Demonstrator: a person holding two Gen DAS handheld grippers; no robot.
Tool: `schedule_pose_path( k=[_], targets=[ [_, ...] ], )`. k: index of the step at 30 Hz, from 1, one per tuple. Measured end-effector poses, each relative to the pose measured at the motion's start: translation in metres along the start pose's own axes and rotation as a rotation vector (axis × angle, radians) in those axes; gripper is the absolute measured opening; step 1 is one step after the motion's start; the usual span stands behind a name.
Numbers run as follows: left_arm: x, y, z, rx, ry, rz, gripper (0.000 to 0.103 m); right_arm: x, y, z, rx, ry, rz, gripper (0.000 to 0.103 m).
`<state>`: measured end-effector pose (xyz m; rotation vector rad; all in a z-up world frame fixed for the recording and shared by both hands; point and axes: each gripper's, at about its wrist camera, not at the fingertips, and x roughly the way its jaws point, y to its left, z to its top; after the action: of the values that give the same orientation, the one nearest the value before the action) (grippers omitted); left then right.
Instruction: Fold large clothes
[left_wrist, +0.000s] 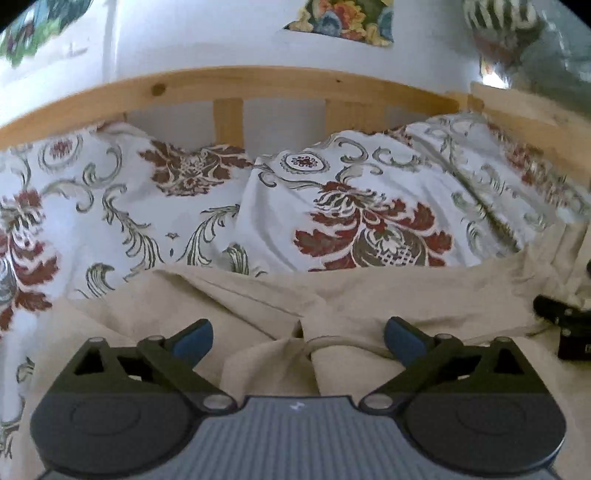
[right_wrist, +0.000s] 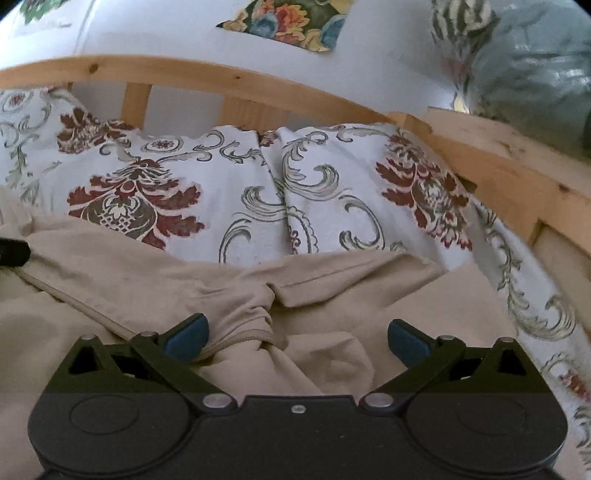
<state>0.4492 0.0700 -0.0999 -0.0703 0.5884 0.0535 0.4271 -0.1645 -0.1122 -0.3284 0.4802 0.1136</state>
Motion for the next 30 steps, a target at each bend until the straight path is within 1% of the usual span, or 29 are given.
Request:
schedule_pose_path(
  k=[2, 4, 6, 8, 11, 14, 16, 18, 20, 22, 24, 25, 27, 30],
  targets=[
    [-0.019, 0.01, 0.002, -0.062, -0.014, 0.006, 0.1, -0.014, -0.007, 0.003, 0.033, 0.005, 0.028, 0.102],
    [-0.046, 0.019, 0.002, -0.075, -0.034, -0.018, 0.1, -0.037, -0.017, 0.006, 0.055, 0.001, 0.044, 0.102],
    [-0.072, 0.022, 0.0, -0.04, -0.05, -0.029, 0.102, -0.066, -0.024, 0.001, 0.061, -0.01, 0.081, 0.102],
    [-0.102, 0.021, -0.005, 0.032, -0.061, -0.022, 0.102, -0.095, -0.03, -0.006, 0.063, -0.013, 0.121, 0.102],
    [-0.145, 0.016, -0.018, 0.117, -0.055, -0.021, 0.102, -0.14, -0.034, -0.017, 0.05, -0.021, 0.151, 0.102],
    [-0.182, 0.01, -0.037, 0.131, -0.02, -0.03, 0.102, -0.183, -0.033, -0.026, 0.03, -0.018, 0.193, 0.102],
    [-0.208, 0.004, -0.052, 0.133, 0.013, -0.038, 0.102, -0.213, -0.027, -0.032, 0.01, -0.01, 0.242, 0.102],
    [-0.234, -0.002, -0.068, 0.156, 0.034, -0.057, 0.102, -0.24, -0.02, -0.04, -0.018, 0.002, 0.289, 0.102],
    [-0.26, -0.01, -0.086, 0.194, 0.045, -0.074, 0.102, -0.265, -0.009, -0.048, -0.079, 0.017, 0.343, 0.102],
    [-0.282, -0.016, -0.102, 0.241, 0.055, -0.098, 0.102, -0.289, 0.004, -0.056, -0.169, 0.03, 0.386, 0.102],
    [-0.296, -0.021, -0.115, 0.272, 0.078, -0.122, 0.102, -0.308, 0.016, -0.064, -0.271, 0.047, 0.475, 0.102],
    [-0.303, -0.025, -0.123, 0.28, 0.09, -0.148, 0.102, -0.316, 0.023, -0.068, -0.326, 0.066, 0.523, 0.102],
    [-0.309, -0.029, -0.134, 0.28, 0.106, -0.191, 0.102, -0.331, 0.036, -0.077, -0.431, 0.103, 0.589, 0.102],
    [-0.313, -0.036, -0.15, 0.26, 0.143, -0.255, 0.102, -0.34, 0.043, -0.091, -0.482, 0.162, 0.66, 0.102]
  ],
)
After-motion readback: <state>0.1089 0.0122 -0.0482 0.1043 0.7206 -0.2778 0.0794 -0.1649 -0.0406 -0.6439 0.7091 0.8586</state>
